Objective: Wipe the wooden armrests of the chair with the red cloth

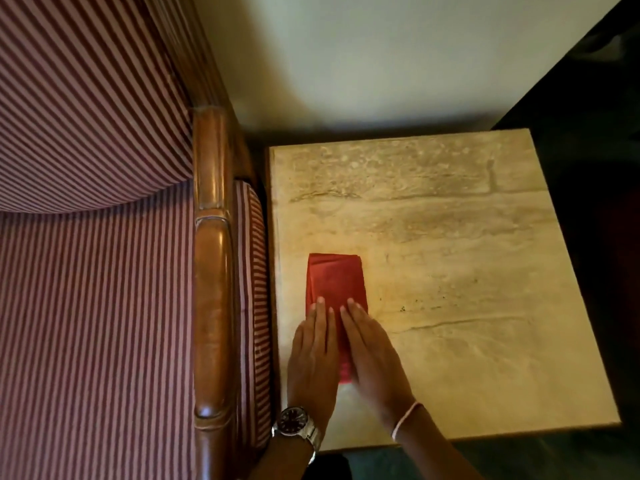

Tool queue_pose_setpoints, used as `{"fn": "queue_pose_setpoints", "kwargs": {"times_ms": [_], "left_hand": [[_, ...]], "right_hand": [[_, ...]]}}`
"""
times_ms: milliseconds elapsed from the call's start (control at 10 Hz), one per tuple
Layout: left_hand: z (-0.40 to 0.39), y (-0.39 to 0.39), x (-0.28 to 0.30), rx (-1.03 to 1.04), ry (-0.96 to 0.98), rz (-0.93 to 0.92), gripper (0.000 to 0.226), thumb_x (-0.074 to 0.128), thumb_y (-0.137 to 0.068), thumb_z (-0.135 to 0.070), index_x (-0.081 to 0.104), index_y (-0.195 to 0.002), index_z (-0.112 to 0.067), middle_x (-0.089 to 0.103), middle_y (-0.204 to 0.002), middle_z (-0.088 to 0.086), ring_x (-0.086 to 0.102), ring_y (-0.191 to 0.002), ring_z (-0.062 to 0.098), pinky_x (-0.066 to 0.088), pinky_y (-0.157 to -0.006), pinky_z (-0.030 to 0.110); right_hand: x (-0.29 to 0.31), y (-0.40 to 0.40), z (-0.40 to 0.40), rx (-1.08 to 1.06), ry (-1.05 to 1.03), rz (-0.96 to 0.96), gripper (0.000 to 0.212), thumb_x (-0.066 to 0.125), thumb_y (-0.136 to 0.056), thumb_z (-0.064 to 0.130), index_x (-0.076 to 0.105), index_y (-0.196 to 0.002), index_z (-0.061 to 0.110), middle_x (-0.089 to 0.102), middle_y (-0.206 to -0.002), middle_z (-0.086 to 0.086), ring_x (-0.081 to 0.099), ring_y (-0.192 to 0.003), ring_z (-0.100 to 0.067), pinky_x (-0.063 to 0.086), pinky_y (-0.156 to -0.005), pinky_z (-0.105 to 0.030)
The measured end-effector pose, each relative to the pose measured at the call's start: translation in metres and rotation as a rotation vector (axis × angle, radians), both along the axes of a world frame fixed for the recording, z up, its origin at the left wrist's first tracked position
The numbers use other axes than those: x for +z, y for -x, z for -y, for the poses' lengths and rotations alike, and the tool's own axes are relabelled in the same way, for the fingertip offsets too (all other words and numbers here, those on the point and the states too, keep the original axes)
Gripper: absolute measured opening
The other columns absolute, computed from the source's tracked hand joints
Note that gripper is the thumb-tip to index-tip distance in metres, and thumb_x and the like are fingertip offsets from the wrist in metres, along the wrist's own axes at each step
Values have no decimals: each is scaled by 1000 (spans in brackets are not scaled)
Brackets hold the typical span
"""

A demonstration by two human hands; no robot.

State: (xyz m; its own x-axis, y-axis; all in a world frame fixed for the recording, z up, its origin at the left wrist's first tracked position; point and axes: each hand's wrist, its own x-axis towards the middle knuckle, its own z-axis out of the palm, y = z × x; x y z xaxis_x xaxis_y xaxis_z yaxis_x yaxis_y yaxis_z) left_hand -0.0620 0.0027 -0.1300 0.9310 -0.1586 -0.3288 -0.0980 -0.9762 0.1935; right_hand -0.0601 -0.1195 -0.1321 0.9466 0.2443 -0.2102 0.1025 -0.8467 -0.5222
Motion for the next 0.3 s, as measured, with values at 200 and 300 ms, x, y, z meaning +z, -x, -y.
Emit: {"fn": "queue_pose_setpoints", "kwargs": {"times_ms": [200,300], "left_hand": [[-8,-10,-1,-59,6,-175,88,73,-84,-33,29,-155,-6,25,-164,19,30,-152,33,35,-122,45],[-11,-24,8,-117,-9,-317,86,52,-99,-35,-4,-158,-8,-6,-169,18,1,-158,33,9,-129,45]], "right_hand": [[-3,-2,-3,51,27,-87,87,86,-79,17,40,-152,2,39,-161,-20,40,-148,-35,48,-113,-50],[6,-16,-4,75,87,-240,87,65,-97,28,9,-162,15,5,-173,-8,10,-161,-24,15,-130,-35]]}}
